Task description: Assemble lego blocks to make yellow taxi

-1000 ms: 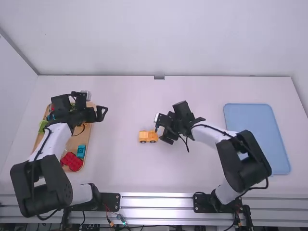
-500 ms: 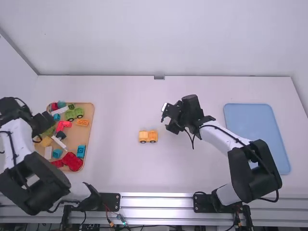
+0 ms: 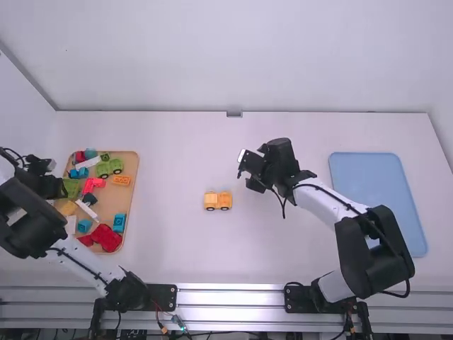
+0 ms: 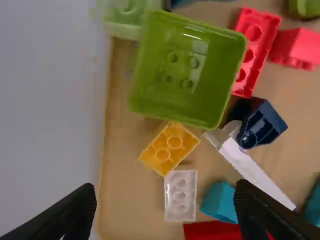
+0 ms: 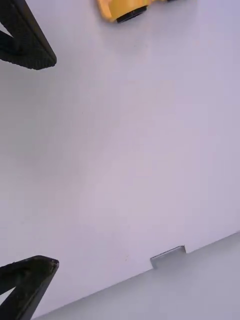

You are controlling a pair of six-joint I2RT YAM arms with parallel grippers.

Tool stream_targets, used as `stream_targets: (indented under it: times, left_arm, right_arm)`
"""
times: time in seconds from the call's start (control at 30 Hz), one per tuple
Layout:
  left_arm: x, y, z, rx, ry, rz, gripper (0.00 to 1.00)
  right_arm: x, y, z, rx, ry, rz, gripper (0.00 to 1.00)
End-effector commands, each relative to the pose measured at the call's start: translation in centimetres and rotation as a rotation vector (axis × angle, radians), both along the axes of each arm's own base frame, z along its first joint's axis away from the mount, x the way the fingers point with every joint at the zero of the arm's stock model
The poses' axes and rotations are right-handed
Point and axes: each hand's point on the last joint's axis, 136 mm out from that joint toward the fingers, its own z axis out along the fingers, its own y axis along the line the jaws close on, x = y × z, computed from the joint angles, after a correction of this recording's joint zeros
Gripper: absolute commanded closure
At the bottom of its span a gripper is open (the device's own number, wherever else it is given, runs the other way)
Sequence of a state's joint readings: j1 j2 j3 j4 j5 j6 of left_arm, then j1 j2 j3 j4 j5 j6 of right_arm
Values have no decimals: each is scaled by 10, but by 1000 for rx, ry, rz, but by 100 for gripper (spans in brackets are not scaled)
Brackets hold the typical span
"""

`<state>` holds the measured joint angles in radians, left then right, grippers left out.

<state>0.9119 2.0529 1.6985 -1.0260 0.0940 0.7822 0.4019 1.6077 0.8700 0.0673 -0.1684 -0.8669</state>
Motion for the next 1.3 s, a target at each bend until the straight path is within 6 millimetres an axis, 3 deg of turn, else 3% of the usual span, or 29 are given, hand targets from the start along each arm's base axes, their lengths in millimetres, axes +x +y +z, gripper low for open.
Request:
stream_targets:
  times: [0.0,0.13,0.5,0.6,0.67,1.0,1.27]
  left_arm:
    - [-1,-5,-6,16,19,-282,27]
    - [3,-12,-16,2,-25,-414,26]
    - [-3,-11,-44,27,-10,-418,27]
    - [-9,-9,-52,33,2,-409,29]
    - [-12,-7,-56,38,-1,-397,36]
    - [-18,6,-60,45,-49,-355,37]
    - [-16,0,-66,29,-52,-391,40]
  right_arm:
    - [1,-4,7,2,-17,-18,1]
    - [1,-4,8,19,-6,-37,1]
    - [1,-4,8,17,-8,-36,1]
    - [1,-4,8,11,-13,-27,1]
    - [1,-4,8,11,-14,-29,1]
    - [3,-5,9,10,-20,-34,1]
    - [3,-5,8,11,-19,-36,1]
